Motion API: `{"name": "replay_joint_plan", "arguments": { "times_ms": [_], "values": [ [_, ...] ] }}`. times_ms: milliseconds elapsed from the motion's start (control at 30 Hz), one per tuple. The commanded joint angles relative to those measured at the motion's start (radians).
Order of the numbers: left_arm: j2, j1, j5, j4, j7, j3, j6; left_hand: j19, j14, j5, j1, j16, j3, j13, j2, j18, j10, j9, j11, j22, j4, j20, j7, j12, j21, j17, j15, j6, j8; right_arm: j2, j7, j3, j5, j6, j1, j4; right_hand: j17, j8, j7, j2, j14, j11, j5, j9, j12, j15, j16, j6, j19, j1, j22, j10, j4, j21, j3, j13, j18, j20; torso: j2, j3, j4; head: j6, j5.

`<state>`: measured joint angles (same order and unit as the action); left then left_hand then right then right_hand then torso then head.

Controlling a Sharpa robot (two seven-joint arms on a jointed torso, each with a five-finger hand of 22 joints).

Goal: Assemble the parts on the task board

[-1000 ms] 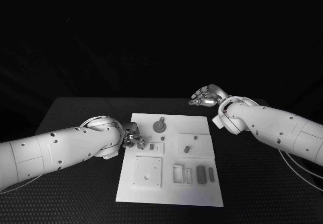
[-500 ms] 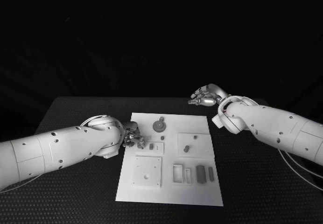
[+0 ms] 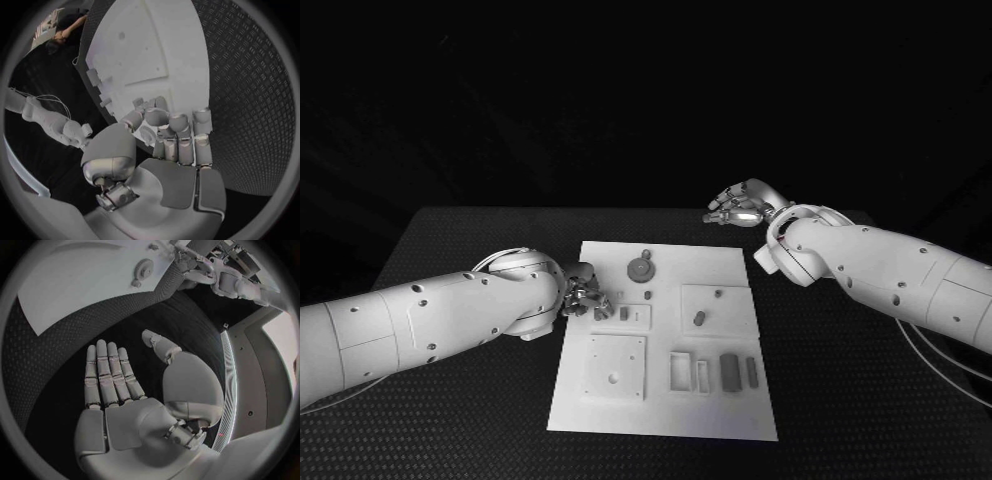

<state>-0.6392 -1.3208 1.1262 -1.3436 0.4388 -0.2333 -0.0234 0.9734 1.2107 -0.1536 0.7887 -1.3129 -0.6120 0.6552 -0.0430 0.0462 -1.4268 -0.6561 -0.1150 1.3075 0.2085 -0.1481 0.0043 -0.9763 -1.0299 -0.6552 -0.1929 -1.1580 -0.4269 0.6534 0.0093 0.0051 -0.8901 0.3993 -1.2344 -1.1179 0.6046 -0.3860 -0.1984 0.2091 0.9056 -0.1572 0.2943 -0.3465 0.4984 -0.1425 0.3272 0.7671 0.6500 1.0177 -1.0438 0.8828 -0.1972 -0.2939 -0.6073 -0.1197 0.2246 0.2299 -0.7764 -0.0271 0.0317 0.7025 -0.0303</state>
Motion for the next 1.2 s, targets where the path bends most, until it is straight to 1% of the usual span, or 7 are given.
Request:
{"name": "replay_joint_plan", "arguments": {
  "times_ms": [33, 333, 500, 633, 800, 967, 1200],
  "values": [
    [0.004, 0.009, -0.002, -0.002, 0.007, -0.006, -0.046, -0.005, -0.003, 0.015, -0.002, -0.004, -0.002, -0.002, -0.014, 0.01, 0.016, 0.002, -0.005, 0.017, -0.01, -0.116, -0.015, -0.005, -0.007, 0.002, 0.004, -0.052, 0.006, 0.0, 0.01, 0.0, -0.001, -0.011, 0.0, -0.002, -0.001, -0.006, -0.007, 0.004, -0.008, -0.004, 0.005, 0.001, -0.006, -0.001, -0.005, -0.01, -0.005, 0.006, -0.001, -0.003, 0.002, 0.006, 0.004, 0.001, 0.005, 0.0, 0.0, 0.0003, 0.0001, 0.0, -0.001],
    [0.003, 0.009, 0.001, 0.002, 0.009, -0.006, -0.042, -0.005, -0.004, 0.017, 0.007, -0.006, -0.007, -0.003, -0.007, 0.011, 0.016, 0.002, -0.005, 0.018, -0.011, -0.118, -0.015, -0.007, -0.007, 0.003, 0.004, -0.052, 0.005, 0.001, 0.01, 0.0, -0.001, -0.011, 0.0, -0.001, -0.001, -0.006, -0.007, 0.004, -0.008, -0.005, 0.005, 0.002, -0.006, -0.001, -0.005, -0.01, -0.005, 0.006, -0.002, -0.003, 0.002, 0.007, 0.005, 0.002, 0.005, 0.0, 0.0, 0.0, 0.0004, 0.001, -0.002],
    [0.001, 0.009, 0.004, 0.002, 0.009, -0.005, -0.037, -0.007, -0.005, -0.004, 0.022, -0.008, -0.01, -0.005, 0.017, 0.01, 0.017, 0.002, -0.005, 0.018, 0.002, -0.118, -0.014, -0.01, -0.01, 0.005, 0.004, -0.051, 0.003, 0.001, 0.01, 0.0, -0.001, -0.011, 0.0, -0.001, -0.001, -0.006, -0.007, 0.004, -0.008, -0.005, 0.005, 0.002, -0.006, -0.001, -0.005, -0.01, -0.005, 0.006, -0.002, -0.003, 0.002, 0.007, 0.005, 0.002, 0.005, 0.0, 0.0, -0.0004, 0.0006, 0.001, -0.002],
    [0.0, 0.009, 0.005, 0.002, 0.011, -0.005, -0.035, -0.009, -0.006, -0.054, 0.033, -0.012, -0.01, -0.009, 0.048, 0.008, 0.018, 0.002, -0.005, 0.018, 0.023, -0.117, -0.014, -0.013, -0.013, 0.007, 0.004, -0.051, -0.001, -0.003, 0.011, 0.0, -0.001, -0.011, 0.001, 0.001, -0.001, -0.006, -0.007, 0.004, -0.008, -0.005, 0.005, 0.002, -0.006, -0.001, -0.005, -0.01, -0.005, 0.006, -0.002, -0.003, 0.002, 0.007, 0.005, 0.002, 0.005, 0.0, 0.0, -0.0005, 0.0002, 0.002, -0.002],
    [-0.001, 0.008, 0.009, 0.005, 0.013, -0.005, -0.035, -0.01, -0.006, -0.066, 0.037, -0.014, -0.012, -0.01, 0.067, 0.008, 0.019, 0.001, -0.005, 0.018, 0.034, -0.117, -0.015, -0.016, -0.014, 0.008, 0.004, -0.052, -0.003, -0.003, 0.011, 0.0, -0.001, -0.011, 0.002, 0.001, -0.001, -0.006, -0.007, 0.004, -0.008, -0.005, 0.005, 0.002, -0.006, -0.001, -0.005, -0.01, -0.005, 0.006, -0.003, -0.003, 0.002, 0.007, 0.005, 0.003, 0.005, 0.0, 0.001, -0.0005, -0.0018, 0.0, -0.003],
    [0.004, 0.008, 0.009, 0.014, 0.011, -0.005, -0.038, -0.01, -0.006, -0.066, 0.037, -0.014, -0.012, -0.011, 0.07, 0.008, 0.019, 0.001, -0.006, 0.018, 0.035, -0.117, -0.015, -0.016, -0.014, 0.008, 0.004, -0.052, -0.003, -0.002, 0.01, 0.0, 0.0, -0.011, 0.002, 0.0, -0.001, -0.006, -0.007, 0.004, -0.008, -0.005, 0.006, 0.002, -0.006, -0.001, -0.005, -0.01, -0.005, 0.005, -0.003, -0.003, 0.002, 0.007, 0.005, 0.003, 0.005, 0.0, 0.001, -0.0002, 0.0021, -0.002, -0.004],
    [0.009, 0.008, 0.007, 0.018, 0.011, -0.004, -0.046, -0.01, -0.006, -0.065, 0.037, -0.015, -0.011, -0.011, 0.071, 0.008, 0.019, 0.001, -0.006, 0.018, 0.037, -0.117, -0.015, -0.017, -0.015, 0.009, 0.005, -0.052, -0.004, -0.004, 0.011, 0.0, 0.0, -0.012, 0.002, 0.001, -0.001, -0.006, -0.007, 0.004, -0.008, -0.005, 0.006, 0.002, -0.006, -0.001, -0.005, -0.01, -0.005, 0.005, -0.003, -0.003, 0.002, 0.007, 0.005, 0.003, 0.005, 0.0, 0.0, -0.0006, 0.0015, -0.002, -0.003]
  ]
}}
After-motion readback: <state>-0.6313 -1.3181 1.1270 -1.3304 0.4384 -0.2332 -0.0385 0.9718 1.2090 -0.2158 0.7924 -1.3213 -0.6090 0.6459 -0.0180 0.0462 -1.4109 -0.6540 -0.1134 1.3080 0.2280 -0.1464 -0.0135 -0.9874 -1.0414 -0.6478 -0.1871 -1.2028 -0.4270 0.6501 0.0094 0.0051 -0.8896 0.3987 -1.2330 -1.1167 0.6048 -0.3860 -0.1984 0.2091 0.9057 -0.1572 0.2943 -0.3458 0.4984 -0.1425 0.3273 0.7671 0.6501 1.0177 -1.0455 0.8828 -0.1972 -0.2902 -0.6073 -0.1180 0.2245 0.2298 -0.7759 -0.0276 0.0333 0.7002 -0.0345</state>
